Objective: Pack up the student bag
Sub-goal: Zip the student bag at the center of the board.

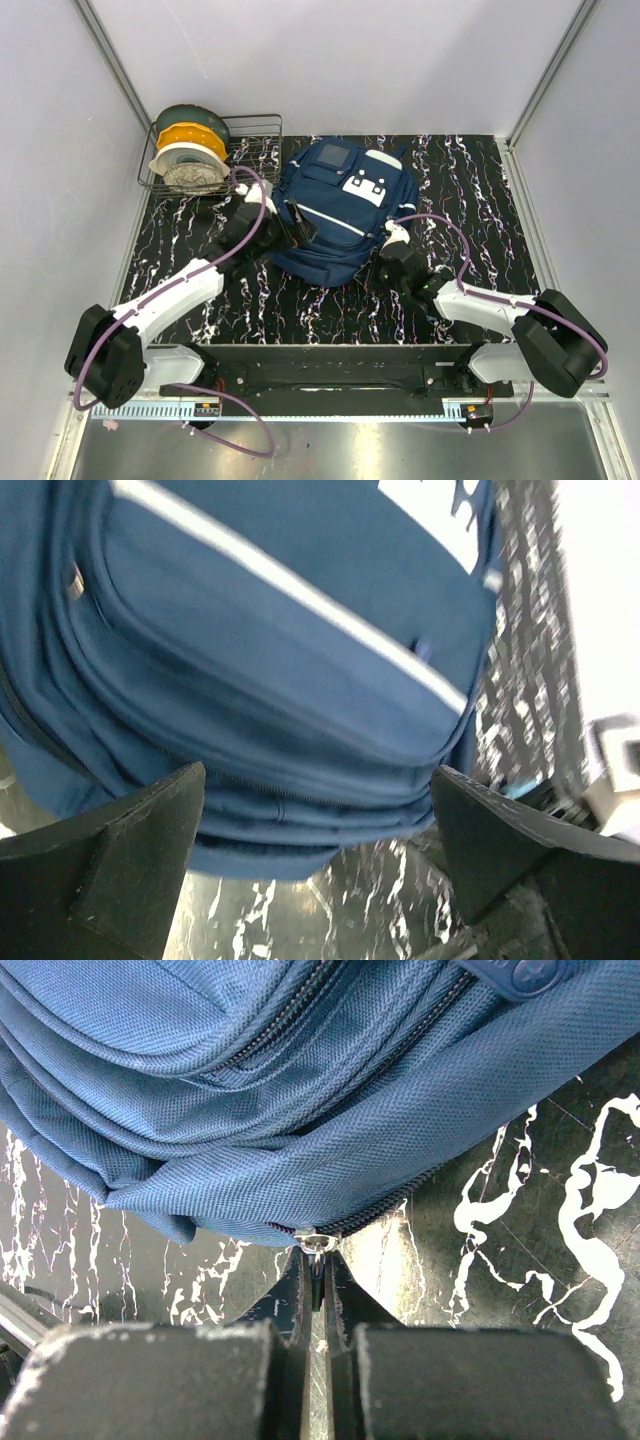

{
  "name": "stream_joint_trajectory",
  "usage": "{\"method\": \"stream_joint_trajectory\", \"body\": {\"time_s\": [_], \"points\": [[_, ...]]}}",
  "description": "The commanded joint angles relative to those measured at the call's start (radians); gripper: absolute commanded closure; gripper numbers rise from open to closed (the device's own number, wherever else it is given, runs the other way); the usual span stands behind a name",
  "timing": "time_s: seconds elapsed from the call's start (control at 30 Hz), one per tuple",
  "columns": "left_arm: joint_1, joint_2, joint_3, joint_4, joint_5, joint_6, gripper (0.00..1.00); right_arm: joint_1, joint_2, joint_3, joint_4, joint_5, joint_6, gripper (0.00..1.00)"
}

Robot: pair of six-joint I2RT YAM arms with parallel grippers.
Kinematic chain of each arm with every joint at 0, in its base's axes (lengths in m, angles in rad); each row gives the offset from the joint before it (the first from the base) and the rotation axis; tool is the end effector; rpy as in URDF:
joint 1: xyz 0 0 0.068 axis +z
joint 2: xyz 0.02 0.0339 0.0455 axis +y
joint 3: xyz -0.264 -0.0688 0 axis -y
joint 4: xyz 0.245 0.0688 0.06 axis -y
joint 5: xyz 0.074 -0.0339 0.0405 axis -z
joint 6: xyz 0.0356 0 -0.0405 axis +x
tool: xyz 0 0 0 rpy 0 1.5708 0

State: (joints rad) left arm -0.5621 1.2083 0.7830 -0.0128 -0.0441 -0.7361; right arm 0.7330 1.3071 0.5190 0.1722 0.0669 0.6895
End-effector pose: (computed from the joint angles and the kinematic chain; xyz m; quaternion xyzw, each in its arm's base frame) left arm 0.2323 -0.1445 0.2674 -0.0851 0.8394 -0.3094 0.4386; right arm 0.1918 0.1695 0.1737 -0.0039 0.8878 0.2773 0.3673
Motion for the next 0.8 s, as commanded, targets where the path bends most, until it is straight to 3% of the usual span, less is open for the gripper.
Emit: {"method": "stream_joint_trajectory", "body": {"time_s": [0.0, 0.13, 0.4, 0.63, 0.77], "points": [[-0.044, 0.02, 0.067, -0.098, 0.024, -0.019, 0.01, -0.003, -0.04, 0.006, 0.012, 0.02, -0.002, 1.0], [-0.064, 0.052, 0.055, -0.102, 0.038, -0.118, 0.01, -0.003, -0.039, 0.006, 0.016, 0.022, 0.004, 1.0], [-0.104, 0.105, 0.068, -0.137, 0.038, -0.178, 0.05, -0.003, -0.048, -0.001, 0.015, 0.033, 0.013, 1.0], [-0.148, -0.036, 0.102, -0.255, -0.034, -0.187, 0.04, -0.001, -0.063, -0.008, 0.012, 0.043, 0.022, 1.0], [-0.148, -0.03, 0.113, -0.277, -0.011, -0.217, 0.03, -0.003, -0.06, -0.014, 0.02, 0.062, 0.031, 1.0]]}}
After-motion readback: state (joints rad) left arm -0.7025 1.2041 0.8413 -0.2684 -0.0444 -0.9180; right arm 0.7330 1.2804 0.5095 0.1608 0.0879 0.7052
